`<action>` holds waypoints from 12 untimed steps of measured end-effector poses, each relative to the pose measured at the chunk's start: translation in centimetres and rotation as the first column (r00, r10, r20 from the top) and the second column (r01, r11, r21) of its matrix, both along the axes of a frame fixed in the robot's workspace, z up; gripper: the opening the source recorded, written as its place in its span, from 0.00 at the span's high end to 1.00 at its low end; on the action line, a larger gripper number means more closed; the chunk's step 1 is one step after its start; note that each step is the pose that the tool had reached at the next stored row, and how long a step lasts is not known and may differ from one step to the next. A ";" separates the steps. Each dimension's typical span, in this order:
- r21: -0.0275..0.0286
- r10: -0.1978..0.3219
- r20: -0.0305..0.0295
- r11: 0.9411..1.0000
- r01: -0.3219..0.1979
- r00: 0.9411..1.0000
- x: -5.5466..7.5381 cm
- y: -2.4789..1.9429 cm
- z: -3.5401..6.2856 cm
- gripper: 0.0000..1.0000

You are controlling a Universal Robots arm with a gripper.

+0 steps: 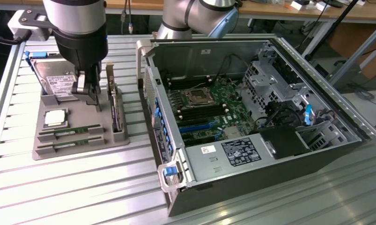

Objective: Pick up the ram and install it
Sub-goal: 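Pick up the ram and move it above insertion slot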

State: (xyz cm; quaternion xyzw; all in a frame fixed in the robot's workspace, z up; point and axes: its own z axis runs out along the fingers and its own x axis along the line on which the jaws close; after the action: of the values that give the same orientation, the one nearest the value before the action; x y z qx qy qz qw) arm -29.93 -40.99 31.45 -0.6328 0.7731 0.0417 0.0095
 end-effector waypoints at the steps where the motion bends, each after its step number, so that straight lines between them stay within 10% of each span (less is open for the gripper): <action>1: 0.000 0.000 0.000 1.000 0.000 1.000 0.0 0.00 -0.04 0.64; 12: 0.002 0.000 0.000 1.000 0.000 1.000 0.0 0.00 -0.38 0.64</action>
State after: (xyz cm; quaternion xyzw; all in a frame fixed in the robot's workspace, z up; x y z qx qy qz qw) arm -29.94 -40.99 31.07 -0.6328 0.7731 0.0424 0.0101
